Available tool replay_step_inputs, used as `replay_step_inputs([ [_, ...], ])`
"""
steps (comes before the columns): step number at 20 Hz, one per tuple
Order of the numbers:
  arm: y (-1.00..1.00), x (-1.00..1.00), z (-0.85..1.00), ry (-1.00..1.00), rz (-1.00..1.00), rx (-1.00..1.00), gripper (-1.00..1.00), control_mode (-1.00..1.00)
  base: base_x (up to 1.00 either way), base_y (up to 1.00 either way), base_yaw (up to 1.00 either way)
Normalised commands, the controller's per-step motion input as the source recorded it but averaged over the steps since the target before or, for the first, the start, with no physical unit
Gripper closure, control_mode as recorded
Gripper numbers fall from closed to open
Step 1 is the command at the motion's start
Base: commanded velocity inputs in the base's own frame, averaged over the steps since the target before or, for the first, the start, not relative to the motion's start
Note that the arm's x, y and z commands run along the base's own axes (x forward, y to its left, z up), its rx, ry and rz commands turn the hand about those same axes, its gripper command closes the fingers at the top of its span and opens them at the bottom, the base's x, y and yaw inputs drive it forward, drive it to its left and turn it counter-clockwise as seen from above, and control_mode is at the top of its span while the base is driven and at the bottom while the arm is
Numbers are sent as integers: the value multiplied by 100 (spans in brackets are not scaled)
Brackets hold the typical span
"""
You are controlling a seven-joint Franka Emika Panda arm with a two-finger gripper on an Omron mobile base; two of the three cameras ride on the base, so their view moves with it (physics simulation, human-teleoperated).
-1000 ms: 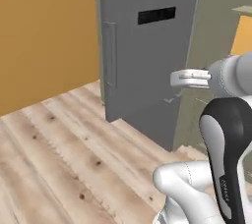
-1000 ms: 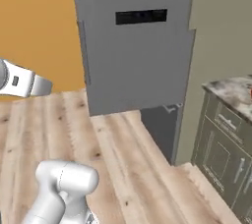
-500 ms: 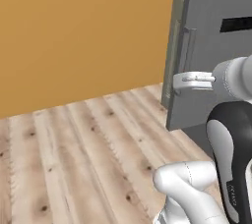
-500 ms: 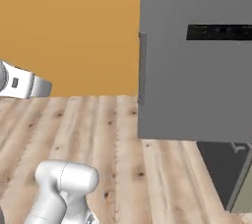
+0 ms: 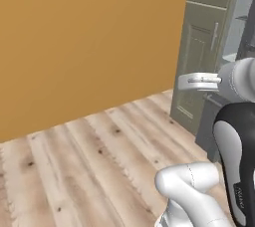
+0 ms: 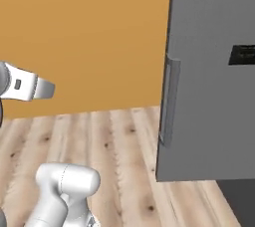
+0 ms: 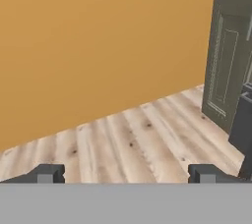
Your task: Retrieve the bottle and the shaker from the cabinet and place them next to the mixing bowl on the counter. Then add garlic from the fridge to the mixing bowl.
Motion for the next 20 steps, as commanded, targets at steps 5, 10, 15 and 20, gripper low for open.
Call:
replay_step_inputs([
  [5,0,0,0,0,0,0,-100,100,100,99,-35],
  [10,0,0,0,0,0,0,-100,100,100,97,-51],
  [15,0,0,0,0,0,0,-100,100,86,79,-67],
  [20,0,0,0,0,0,0,-100,100,89,75,-65],
])
